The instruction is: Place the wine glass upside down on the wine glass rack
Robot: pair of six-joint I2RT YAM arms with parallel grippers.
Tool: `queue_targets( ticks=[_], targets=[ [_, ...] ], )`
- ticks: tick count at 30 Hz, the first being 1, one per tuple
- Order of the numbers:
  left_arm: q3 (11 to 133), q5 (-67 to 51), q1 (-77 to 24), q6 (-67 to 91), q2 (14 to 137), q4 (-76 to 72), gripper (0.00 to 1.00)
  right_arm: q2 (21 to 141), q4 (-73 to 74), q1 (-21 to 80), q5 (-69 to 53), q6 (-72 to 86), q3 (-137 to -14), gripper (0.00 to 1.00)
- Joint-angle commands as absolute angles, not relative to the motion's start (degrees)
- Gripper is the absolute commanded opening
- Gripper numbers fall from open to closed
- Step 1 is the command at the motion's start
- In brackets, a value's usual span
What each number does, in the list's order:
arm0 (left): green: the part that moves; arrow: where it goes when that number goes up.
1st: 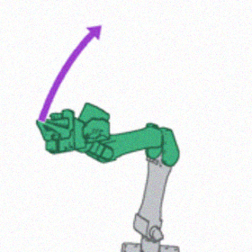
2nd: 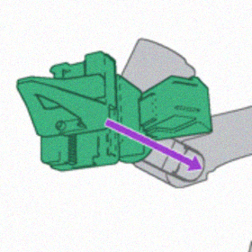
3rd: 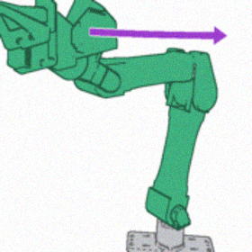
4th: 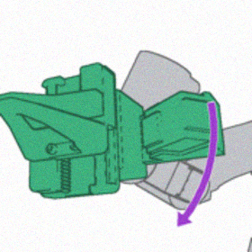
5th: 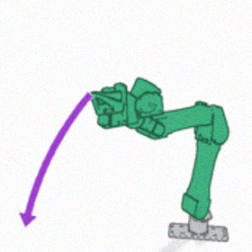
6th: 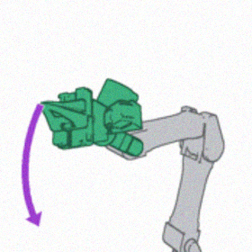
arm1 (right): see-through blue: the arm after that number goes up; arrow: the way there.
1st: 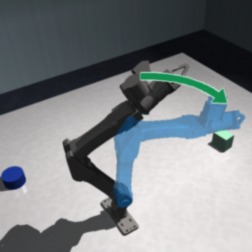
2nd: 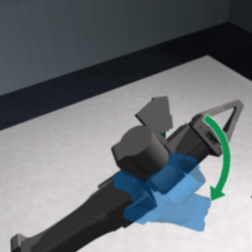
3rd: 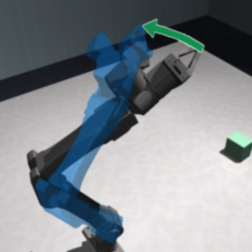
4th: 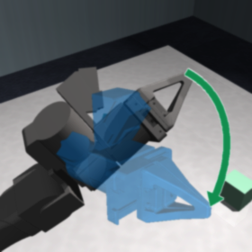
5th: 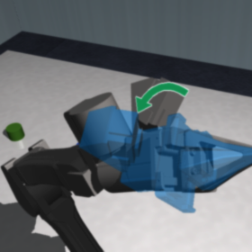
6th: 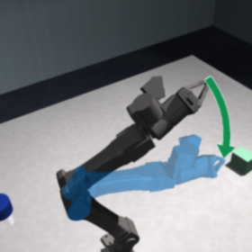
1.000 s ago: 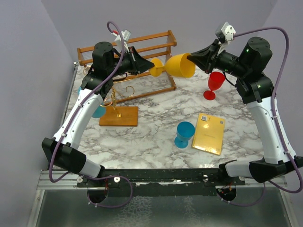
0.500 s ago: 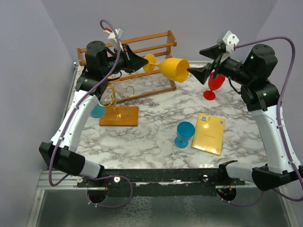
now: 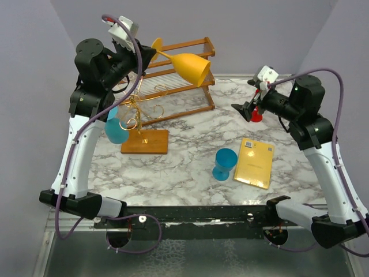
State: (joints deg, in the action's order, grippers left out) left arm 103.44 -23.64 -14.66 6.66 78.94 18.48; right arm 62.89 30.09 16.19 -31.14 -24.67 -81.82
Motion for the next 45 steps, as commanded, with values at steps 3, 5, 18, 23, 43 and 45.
queue_targets(
  ticks=[3, 5, 18, 23, 43, 45],
  targets=[
    [110.12, -14.51, -15.69, -9.13, 81.34, 24.35, 0.0, 61.08, 31.64, 16.44, -34.07, -30.4, -74.44, 0.95],
    [110.35, -12.44, -16.41, -12.73, 81.99, 24.35, 0.0, 60.26, 30.79, 16.44, -35.94, -30.06, -71.99, 0.95],
    [107.53, -1.81, -22.17, -32.09, 84.02, 23.28, 0.0, 55.25, 21.2, 16.31, -35.98, -23.16, -58.73, 0.95],
    [105.28, 0.6, -24.34, -37.38, 84.06, 22.53, 0.0, 54.02, 18.07, 15.12, -35.38, -21.29, -55.31, 0.95],
    [98.43, 5.54, -29.48, -51.37, 84.59, 23.54, 0.0, 53.36, 16.51, 13.18, -38.23, -19.47, -52.57, 0.97],
    [97.23, 5.54, -29.62, -52.68, 83.98, 23.75, 0.0, 53.37, 16.52, 13.13, -38.33, -19.44, -52.57, 0.97]
  ],
)
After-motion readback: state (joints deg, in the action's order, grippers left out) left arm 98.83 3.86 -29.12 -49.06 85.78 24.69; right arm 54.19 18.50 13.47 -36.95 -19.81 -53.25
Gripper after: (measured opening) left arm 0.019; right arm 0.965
